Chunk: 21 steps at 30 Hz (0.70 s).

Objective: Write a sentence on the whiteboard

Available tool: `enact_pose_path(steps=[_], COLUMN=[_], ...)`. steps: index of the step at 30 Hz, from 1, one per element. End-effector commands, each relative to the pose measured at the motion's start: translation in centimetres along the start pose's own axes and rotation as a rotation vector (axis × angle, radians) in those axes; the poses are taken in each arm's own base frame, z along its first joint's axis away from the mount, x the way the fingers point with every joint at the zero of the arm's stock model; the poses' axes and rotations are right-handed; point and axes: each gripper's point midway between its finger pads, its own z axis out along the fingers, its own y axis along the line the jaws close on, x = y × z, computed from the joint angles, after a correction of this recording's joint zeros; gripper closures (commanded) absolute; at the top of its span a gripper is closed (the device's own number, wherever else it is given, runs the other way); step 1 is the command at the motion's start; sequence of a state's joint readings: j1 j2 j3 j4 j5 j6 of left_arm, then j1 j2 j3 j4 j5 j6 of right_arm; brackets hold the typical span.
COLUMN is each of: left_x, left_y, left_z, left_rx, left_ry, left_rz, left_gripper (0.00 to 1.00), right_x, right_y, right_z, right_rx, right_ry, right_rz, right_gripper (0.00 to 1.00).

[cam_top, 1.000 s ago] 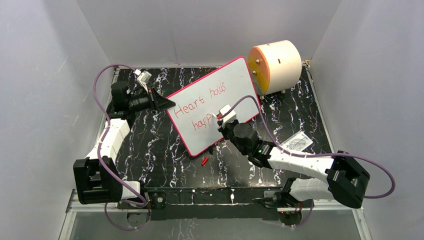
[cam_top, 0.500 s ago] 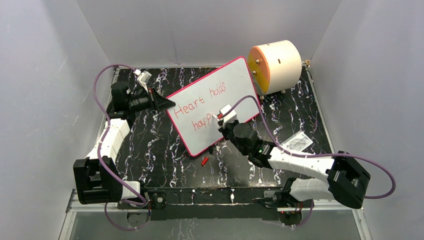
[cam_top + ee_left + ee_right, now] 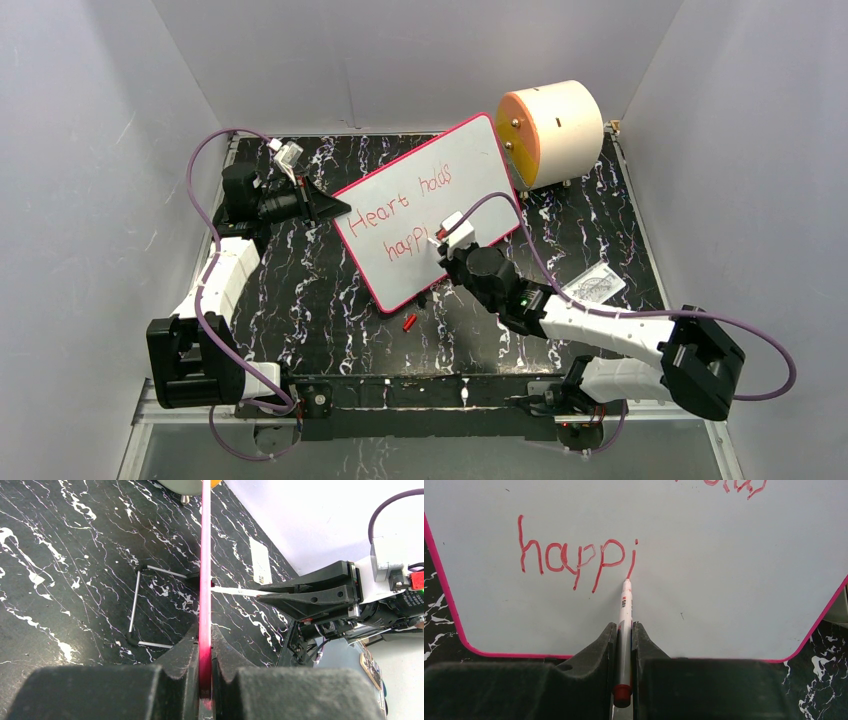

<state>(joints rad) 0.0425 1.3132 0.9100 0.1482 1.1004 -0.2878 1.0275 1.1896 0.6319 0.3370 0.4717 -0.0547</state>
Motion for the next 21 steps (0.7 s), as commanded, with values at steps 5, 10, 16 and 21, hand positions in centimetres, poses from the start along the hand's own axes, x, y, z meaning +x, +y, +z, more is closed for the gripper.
enact_pose_path(steps=[5, 10, 16, 21], left_x=[0.9, 0.9, 1.0, 1.0], left_y=[-0.4, -0.3, -0.2, -0.2], left_z=[0.1, 0.1, 0.1, 0.1], left_rx=[0.019, 0.019, 0.018, 0.017], left_ry=[0.034, 0.035, 0.036, 0.036], left_rz=[-0.009, -0.011, -0.014, -0.013], left_gripper=[1.00, 1.00, 1.00, 1.00], right_x=[-3.7, -3.9, -4.3, -4.3], right_y=[-1.8, -2.1, -2.6, -2.8], right_z=[-1.0, -0.6, -0.5, -0.3], right_rx=[0.057, 0.071, 0.068, 0.061], right_ry=[-0.118, -0.135, -0.163, -0.168], right_rz=[0.012, -0.002, 0.007, 0.012], right_gripper=[1.00, 1.00, 1.00, 1.00])
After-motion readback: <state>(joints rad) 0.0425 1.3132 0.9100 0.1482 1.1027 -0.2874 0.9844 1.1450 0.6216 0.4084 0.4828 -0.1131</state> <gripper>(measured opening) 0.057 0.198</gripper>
